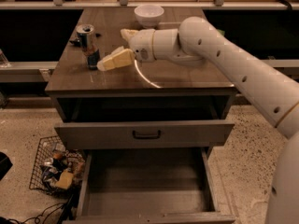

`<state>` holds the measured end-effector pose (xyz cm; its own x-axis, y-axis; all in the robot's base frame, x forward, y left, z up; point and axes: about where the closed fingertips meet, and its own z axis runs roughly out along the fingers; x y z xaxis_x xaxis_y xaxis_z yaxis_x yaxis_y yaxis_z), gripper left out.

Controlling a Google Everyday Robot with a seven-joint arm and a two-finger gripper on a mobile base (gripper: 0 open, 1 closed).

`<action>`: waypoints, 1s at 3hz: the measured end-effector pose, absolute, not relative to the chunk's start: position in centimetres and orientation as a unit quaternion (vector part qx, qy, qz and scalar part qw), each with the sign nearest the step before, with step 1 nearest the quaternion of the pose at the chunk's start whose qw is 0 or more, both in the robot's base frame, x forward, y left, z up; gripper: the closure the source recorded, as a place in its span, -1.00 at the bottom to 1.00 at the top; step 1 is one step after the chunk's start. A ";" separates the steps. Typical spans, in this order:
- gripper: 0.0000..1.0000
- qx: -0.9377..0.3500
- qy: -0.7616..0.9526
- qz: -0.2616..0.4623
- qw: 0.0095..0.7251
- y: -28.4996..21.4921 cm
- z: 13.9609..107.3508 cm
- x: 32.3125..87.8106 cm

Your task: Place redbull can into middle drawer

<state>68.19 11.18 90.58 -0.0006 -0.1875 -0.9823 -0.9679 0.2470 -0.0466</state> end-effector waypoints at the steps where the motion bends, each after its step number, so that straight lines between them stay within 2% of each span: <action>1: -1.00 -0.480 0.577 0.403 0.523 13.6 89.4 69.8; 3: -1.00 -0.493 0.544 0.435 0.521 18.3 88.5 72.1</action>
Offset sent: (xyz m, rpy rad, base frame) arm 0.0526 0.0785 -0.0255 0.1411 -0.0251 0.1284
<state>72.12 18.33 88.51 0.0287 -0.0830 -0.9961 -0.9899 0.1357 -0.0399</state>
